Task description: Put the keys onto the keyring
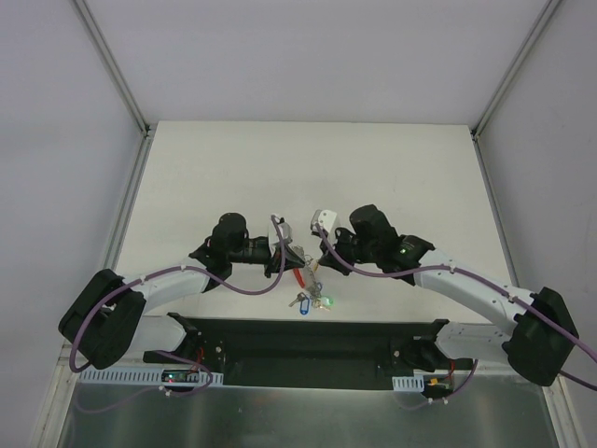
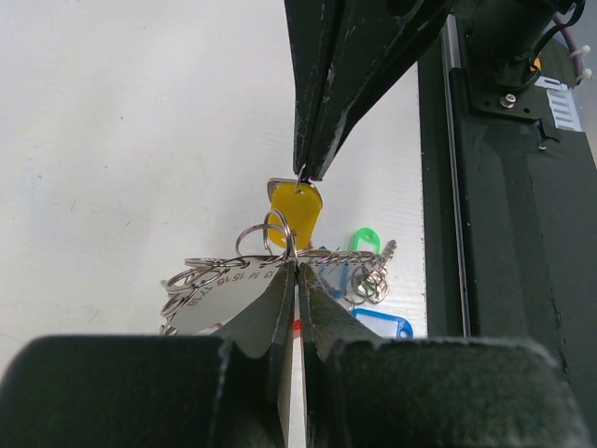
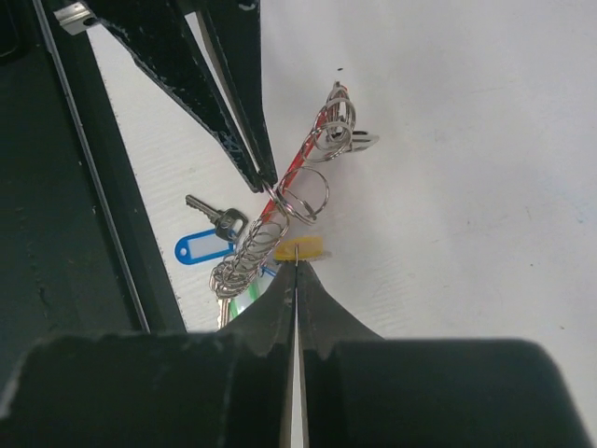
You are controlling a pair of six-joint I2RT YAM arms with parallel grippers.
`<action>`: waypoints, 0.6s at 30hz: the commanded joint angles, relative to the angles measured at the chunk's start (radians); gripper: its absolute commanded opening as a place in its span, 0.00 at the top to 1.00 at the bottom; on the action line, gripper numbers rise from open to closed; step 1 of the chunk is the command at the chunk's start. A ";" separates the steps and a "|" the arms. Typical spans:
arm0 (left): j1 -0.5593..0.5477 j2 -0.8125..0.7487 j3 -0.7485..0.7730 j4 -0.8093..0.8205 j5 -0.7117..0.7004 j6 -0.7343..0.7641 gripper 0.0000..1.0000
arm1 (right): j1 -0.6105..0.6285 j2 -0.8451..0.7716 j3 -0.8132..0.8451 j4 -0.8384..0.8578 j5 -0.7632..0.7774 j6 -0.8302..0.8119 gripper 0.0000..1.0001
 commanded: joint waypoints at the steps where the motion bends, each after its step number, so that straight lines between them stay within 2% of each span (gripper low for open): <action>1: -0.008 0.005 0.018 0.014 0.080 0.035 1.00 | 0.010 0.014 0.015 -0.011 -0.090 -0.036 0.99; 18: -0.008 0.031 0.036 0.017 0.203 0.062 1.00 | 0.050 0.040 0.030 -0.022 -0.065 -0.060 0.99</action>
